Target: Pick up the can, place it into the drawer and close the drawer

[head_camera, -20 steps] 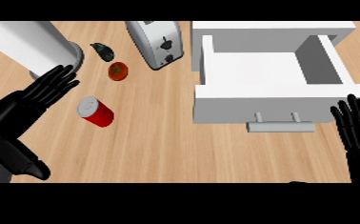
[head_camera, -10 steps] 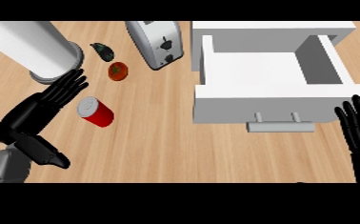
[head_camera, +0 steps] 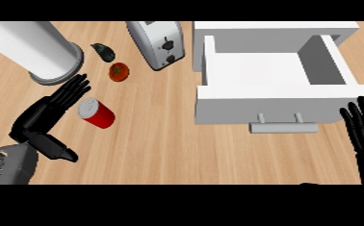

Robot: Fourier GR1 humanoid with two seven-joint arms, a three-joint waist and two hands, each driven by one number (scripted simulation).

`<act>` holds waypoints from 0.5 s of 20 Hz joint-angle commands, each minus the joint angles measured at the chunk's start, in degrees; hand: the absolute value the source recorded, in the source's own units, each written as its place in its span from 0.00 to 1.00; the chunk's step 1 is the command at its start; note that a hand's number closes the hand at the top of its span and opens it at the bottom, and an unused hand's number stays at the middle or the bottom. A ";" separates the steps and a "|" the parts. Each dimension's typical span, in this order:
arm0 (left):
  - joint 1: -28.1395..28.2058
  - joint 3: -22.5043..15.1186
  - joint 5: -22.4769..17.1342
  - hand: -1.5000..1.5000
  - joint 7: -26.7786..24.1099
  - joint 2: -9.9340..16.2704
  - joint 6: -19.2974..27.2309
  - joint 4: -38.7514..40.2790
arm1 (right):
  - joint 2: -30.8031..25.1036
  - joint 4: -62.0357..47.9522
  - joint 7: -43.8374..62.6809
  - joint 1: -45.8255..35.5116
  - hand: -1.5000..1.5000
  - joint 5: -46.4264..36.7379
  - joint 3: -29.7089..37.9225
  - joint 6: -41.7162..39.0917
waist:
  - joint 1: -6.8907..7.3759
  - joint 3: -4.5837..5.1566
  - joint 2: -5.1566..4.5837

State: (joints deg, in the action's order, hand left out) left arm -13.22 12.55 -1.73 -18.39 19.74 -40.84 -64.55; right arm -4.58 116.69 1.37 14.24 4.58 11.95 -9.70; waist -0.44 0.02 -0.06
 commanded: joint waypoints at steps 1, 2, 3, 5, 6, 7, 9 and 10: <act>-0.99 0.08 3.02 0.00 -3.85 0.92 0.83 3.69 | -1.43 1.55 2.31 -0.48 0.00 2.84 2.72 -1.88 | 0.13 -0.01 0.06; -4.51 1.30 2.54 0.00 -4.35 3.45 -1.35 9.09 | 0.52 -0.14 2.25 -3.68 0.00 -0.61 -0.14 1.18 | 0.09 0.00 -0.01; -5.05 -0.28 7.01 0.00 -10.41 1.80 2.18 13.01 | 1.73 2.18 0.34 0.90 0.00 -2.75 -1.84 0.20 | -0.18 0.02 -0.04; -1.78 0.37 6.01 0.00 -11.60 3.19 0.49 12.27 | 1.65 0.54 0.09 0.62 0.00 -2.07 -1.30 -0.72 | 0.09 0.00 0.00; -4.54 -0.44 4.77 0.00 -6.89 1.69 1.07 10.71 | 3.62 -3.32 -4.95 0.08 0.00 -5.35 -2.47 0.69 | 0.13 -0.02 0.02; -5.20 -0.49 7.16 0.00 -12.70 2.71 1.24 16.52 | 0.26 2.87 3.75 -1.40 0.00 0.46 0.74 -0.54 | -0.06 0.01 -0.02; -4.80 -1.12 8.89 0.00 -15.88 2.73 2.94 18.17 | 1.26 0.94 2.41 -2.68 0.00 -1.62 -0.44 0.38 | 0.03 0.01 -0.02; -5.32 -2.66 10.49 0.00 -17.73 1.36 4.09 20.37 | 2.76 -1.04 0.53 -2.75 0.00 -3.97 -1.80 1.69 | -0.08 0.02 -0.08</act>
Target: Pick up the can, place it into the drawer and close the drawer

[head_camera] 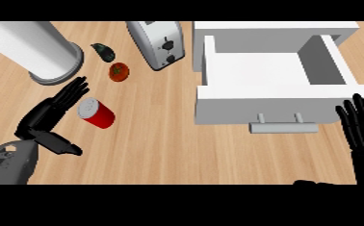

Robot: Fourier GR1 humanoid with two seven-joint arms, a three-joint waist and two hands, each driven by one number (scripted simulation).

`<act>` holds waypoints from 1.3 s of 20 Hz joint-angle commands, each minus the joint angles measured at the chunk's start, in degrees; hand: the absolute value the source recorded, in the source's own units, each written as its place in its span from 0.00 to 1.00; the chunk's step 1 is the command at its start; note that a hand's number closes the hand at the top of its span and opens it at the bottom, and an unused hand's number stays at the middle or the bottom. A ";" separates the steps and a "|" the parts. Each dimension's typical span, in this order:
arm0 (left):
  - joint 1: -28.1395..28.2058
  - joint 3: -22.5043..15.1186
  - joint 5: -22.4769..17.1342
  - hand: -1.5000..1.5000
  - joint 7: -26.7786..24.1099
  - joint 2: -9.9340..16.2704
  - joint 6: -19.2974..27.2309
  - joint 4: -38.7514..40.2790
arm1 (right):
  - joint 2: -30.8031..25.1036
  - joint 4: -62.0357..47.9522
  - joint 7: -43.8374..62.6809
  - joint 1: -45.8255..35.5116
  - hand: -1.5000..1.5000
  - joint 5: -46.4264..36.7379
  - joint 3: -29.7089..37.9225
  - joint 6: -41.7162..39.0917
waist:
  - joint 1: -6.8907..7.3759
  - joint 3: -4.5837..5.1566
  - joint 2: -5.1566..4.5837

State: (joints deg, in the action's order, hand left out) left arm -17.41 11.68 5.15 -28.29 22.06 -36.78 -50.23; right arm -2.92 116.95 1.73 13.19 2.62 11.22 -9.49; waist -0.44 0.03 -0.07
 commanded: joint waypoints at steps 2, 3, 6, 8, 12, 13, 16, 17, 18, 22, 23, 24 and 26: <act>-2.88 -1.16 5.04 0.00 -11.66 2.09 -0.26 11.96 | -0.80 0.35 -0.47 0.84 0.00 0.86 1.60 -1.30 | -0.31 0.03 -0.08; -5.22 -0.61 3.64 0.00 -9.72 2.79 -1.69 12.32 | -0.42 -0.90 -1.53 0.66 0.00 0.20 1.05 -1.54 | -0.22 0.01 -0.05; -6.08 -1.40 4.04 0.00 -10.26 1.61 -0.11 14.36 | -0.51 -3.84 -0.50 -3.34 0.00 -0.80 1.22 0.10 | -0.09 0.02 -0.09; -5.53 -2.63 6.19 0.00 -13.67 2.01 1.03 17.92 | -0.32 0.64 -1.79 2.01 0.00 0.61 1.15 -2.38 | -0.43 0.03 -0.08; -7.05 -2.91 5.87 0.00 -14.61 2.55 0.99 19.66 | 1.99 6.13 1.11 4.54 0.00 -1.39 -1.85 -1.12 | -0.54 0.05 -0.05; -10.12 -2.02 6.40 0.00 -17.06 4.46 0.22 26.37 | 0.47 2.19 2.05 -1.66 0.00 -1.53 -0.69 0.14 | -0.83 0.11 -0.36; -10.60 -3.17 8.03 0.00 -18.41 1.27 5.24 28.92 | 0.09 6.13 5.07 -0.36 0.00 0.57 -0.49 -0.79 | -0.88 0.11 -0.30; -9.85 -3.80 8.82 0.00 -20.07 1.07 5.35 30.48 | 0.91 4.08 4.08 -0.40 0.00 -0.46 -0.96 -0.22 | -0.86 0.12 -0.35; -12.29 -3.19 7.89 0.00 -18.25 3.10 2.30 30.78 | -1.34 0.68 3.49 -2.43 0.00 1.78 2.01 -1.48 | -0.76 0.09 -0.35; -9.06 -3.46 7.87 0.00 -21.19 3.47 3.71 30.02 | 0.22 6.28 3.58 2.41 0.00 1.60 0.90 -1.92 | -0.40 0.04 -0.07; -11.15 -3.75 6.56 0.00 -16.82 1.49 1.78 27.46 | -0.89 -0.85 1.92 -2.97 0.00 1.33 3.33 -0.50 | 0.13 -0.02 -0.01; -12.19 -3.68 6.59 0.00 -16.66 2.48 0.91 28.38 | -0.79 5.14 6.32 0.35 0.00 2.18 1.63 -1.55 | -0.29 0.03 -0.02; -13.84 -3.08 7.14 0.00 -19.18 2.43 2.81 33.06 | -0.62 5.55 4.03 1.57 0.00 3.18 1.86 -2.81 | -1.05 0.10 -0.28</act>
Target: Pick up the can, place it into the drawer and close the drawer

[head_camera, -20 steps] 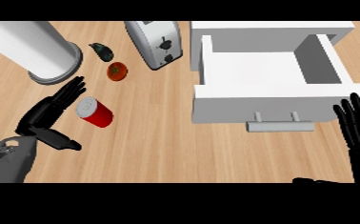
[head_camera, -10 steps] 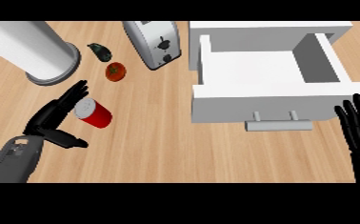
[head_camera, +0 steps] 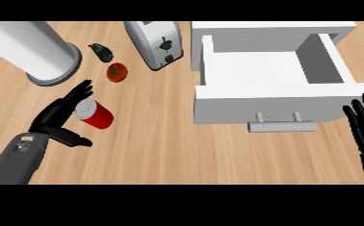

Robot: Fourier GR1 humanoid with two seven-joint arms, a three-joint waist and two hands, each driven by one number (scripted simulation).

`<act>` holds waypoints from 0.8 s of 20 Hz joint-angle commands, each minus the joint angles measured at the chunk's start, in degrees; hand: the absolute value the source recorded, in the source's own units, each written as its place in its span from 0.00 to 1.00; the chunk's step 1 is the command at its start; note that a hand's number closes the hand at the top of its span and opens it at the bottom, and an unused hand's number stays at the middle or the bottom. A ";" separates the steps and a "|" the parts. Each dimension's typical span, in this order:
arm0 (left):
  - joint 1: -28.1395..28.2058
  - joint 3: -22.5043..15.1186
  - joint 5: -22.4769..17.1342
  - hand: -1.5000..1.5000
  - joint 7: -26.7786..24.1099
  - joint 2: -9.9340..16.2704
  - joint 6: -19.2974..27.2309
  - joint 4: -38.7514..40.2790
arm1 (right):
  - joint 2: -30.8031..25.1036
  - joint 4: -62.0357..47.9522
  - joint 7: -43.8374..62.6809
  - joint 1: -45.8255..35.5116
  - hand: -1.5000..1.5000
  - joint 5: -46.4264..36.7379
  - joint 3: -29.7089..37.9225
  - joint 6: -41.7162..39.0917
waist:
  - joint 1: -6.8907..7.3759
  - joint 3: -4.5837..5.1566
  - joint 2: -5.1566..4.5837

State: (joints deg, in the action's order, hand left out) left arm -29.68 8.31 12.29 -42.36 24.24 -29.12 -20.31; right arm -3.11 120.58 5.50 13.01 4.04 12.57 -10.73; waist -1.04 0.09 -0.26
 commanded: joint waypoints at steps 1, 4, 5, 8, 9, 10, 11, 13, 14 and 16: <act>0.25 -0.12 0.87 0.00 -7.45 0.47 -3.57 4.19 | 2.19 2.71 -0.52 2.80 0.00 -1.58 -2.22 0.19 | -0.29 0.04 -0.09; -3.23 0.21 0.12 0.00 -4.67 0.10 -4.12 4.32 | 2.94 1.86 -2.19 3.67 0.00 -2.71 -3.22 -0.28 | -0.23 0.02 -0.03; -1.36 -0.68 0.51 0.00 -5.58 -0.69 -3.74 2.34 | -0.71 -2.45 -2.03 -0.11 0.00 1.37 2.48 -1.15 | 0.31 -0.04 0.08; -4.11 -0.70 1.45 0.00 -5.39 -2.50 -1.02 6.83 | 2.43 -0.93 -2.82 -0.17 0.00 -2.67 -2.26 0.56 | -0.33 0.04 -0.18; -1.67 -1.29 1.29 0.00 -8.07 -0.53 -4.94 4.74 | 1.21 3.65 2.22 0.85 0.00 -1.48 -1.45 0.64 | -0.05 0.04 0.00; -3.48 -0.91 1.34 0.00 -6.05 -3.09 -1.12 6.39 | 1.31 -1.15 -4.55 3.24 0.00 -0.41 -0.06 -1.87 | -0.35 0.01 -0.09; -4.46 -0.38 1.03 0.00 -6.32 -0.36 -3.59 7.26 | 0.68 0.22 1.16 -2.51 0.00 -0.94 -0.08 1.16 | -0.16 0.04 -0.17; -5.27 -0.15 0.20 0.00 -4.86 -0.87 -4.63 6.22 | -0.33 -2.80 -5.19 2.16 0.00 2.91 3.70 -2.67 | -0.29 -0.03 -0.03; -5.22 -0.16 0.16 0.00 -4.05 -2.58 -2.82 6.23 | 2.98 -1.26 -6.15 3.46 0.00 -2.33 -1.73 -0.57 | -0.07 -0.02 0.01; -5.21 -0.92 1.43 0.00 -6.53 -3.79 -1.01 8.10 | 1.76 -0.47 -1.61 1.06 0.00 -1.28 -0.88 -0.11 | -0.52 0.05 -0.24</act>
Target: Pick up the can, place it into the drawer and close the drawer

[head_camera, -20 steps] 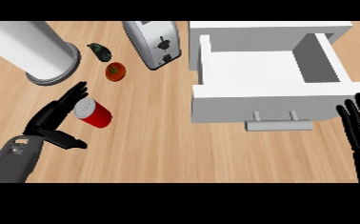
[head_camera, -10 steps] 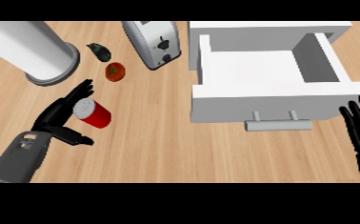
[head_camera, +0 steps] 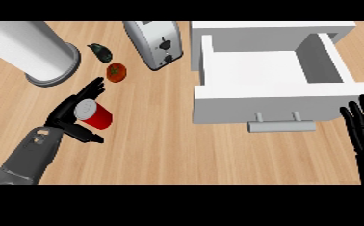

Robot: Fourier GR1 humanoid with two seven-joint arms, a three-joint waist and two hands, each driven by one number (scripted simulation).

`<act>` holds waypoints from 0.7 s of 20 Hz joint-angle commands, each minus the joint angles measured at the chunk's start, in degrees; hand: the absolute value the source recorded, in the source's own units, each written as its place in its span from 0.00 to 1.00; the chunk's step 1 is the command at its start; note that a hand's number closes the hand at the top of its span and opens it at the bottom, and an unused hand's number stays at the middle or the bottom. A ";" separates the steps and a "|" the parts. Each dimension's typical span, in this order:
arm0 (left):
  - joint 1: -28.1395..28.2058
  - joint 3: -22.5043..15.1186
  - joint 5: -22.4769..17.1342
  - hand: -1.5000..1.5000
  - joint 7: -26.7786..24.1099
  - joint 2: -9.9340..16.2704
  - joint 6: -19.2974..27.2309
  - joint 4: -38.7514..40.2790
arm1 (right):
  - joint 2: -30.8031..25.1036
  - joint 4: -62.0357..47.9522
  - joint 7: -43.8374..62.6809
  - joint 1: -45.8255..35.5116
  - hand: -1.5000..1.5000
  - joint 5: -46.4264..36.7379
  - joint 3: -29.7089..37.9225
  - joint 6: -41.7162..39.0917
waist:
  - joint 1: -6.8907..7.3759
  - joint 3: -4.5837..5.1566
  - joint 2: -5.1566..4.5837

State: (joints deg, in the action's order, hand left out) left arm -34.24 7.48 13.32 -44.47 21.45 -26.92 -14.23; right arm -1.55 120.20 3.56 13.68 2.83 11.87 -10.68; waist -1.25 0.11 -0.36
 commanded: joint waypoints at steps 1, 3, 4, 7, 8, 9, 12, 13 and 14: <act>-0.44 -0.50 0.55 0.00 -3.92 -0.47 -4.76 1.55 | 1.47 1.89 -0.14 1.92 0.00 -1.41 -3.66 1.00 | -0.09 0.01 -0.01; -1.42 -0.44 0.62 0.00 -3.95 -0.65 -4.21 1.97 | -1.31 1.90 1.01 1.71 0.00 2.69 1.81 -1.47 | -0.32 0.01 -0.06; 1.52 -1.86 1.35 0.00 -6.89 -1.94 -3.35 -1.51 | -1.48 3.82 2.10 1.93 0.00 3.20 1.91 -1.49 | 0.30 -0.04 0.22; -1.35 -1.12 0.62 0.00 -4.23 -3.00 -3.13 0.28 | 0.30 4.36 1.34 3.23 0.00 1.67 -0.10 -1.28 | -0.07 -0.02 0.07; -0.73 -1.36 0.51 0.00 -4.41 -1.84 -5.57 -0.28 | -0.98 0.86 -0.34 1.95 0.00 3.15 2.63 -1.84 | 0.22 -0.05 0.11; 0.08 -1.45 -0.05 1.00 -3.32 -2.34 -6.19 -1.92 | 1.14 4.97 -1.87 7.81 0.00 2.60 0.40 -3.20 | 0.33 -0.09 0.37; 0.48 -1.69 -0.08 1.00 -4.59 -3.49 -5.58 -2.39 | 1.46 4.20 -1.37 5.52 0.00 -0.33 -1.70 0.22 | 0.53 -0.07 0.31; -1.58 -0.99 -1.08 1.00 -2.30 -3.91 -6.70 -2.14 | -1.05 -0.44 0.45 0.04 0.00 2.20 2.06 -1.00 | 0.71 -0.08 0.22; -0.62 -1.40 -1.32 1.00 -1.01 -6.46 -5.62 -3.18 | 0.02 3.79 2.01 2.51 0.00 2.58 1.43 -0.60 | 0.75 -0.09 0.39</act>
State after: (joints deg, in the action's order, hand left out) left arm -34.80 6.00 13.15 -44.30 17.49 -27.49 -16.06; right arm -1.64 122.47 4.02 15.96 4.55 12.78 -11.56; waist -0.79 0.04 -0.15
